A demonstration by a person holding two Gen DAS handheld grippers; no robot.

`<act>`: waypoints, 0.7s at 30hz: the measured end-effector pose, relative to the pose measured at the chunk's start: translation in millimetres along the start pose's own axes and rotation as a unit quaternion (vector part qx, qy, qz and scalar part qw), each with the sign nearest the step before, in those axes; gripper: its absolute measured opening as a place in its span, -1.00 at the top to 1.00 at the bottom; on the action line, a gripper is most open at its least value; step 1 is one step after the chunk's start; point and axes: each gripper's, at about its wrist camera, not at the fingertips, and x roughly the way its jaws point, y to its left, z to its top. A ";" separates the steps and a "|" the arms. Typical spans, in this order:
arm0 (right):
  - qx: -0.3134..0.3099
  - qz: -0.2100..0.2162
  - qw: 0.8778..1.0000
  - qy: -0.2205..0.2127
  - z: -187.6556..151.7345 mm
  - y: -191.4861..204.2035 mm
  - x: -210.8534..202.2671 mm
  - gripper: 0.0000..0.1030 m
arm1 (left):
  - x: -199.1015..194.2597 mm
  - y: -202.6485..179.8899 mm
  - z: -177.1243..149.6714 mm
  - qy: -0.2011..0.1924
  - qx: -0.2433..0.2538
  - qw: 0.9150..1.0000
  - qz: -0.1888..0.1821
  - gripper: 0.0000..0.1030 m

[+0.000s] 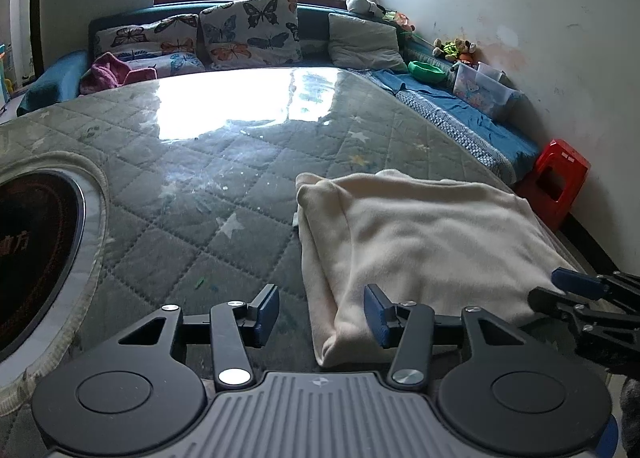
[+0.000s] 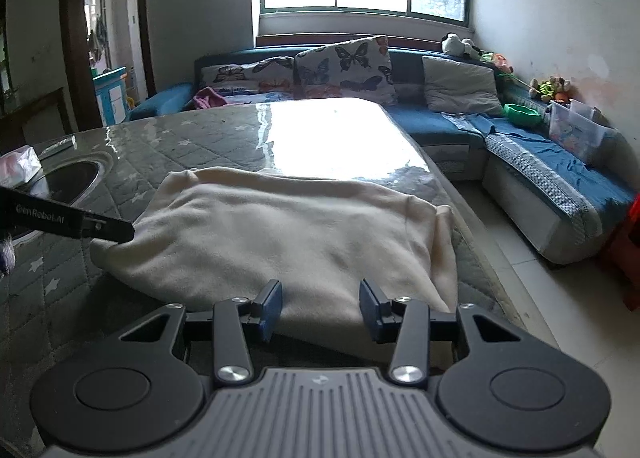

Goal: Fold clothes
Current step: 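Open both grippers and release the folded shirt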

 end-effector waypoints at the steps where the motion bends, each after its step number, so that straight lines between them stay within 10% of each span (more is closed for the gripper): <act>1: 0.001 0.000 1.000 -0.001 -0.3 0.0 -1.3 -0.10 | -0.1 -0.3 -0.9 0.000 0.002 1.000 0.001 -0.04; 14: 0.016 -0.009 1.000 -0.010 -1.9 -4.9 -3.7 -0.17 | -4.1 1.2 -5.1 -0.001 -0.001 1.000 0.006 -0.06; 21: 0.019 -0.012 1.000 -0.010 -6.9 -2.4 -2.7 -0.53 | -9.9 1.3 -5.7 -0.006 -0.002 1.000 0.008 -0.10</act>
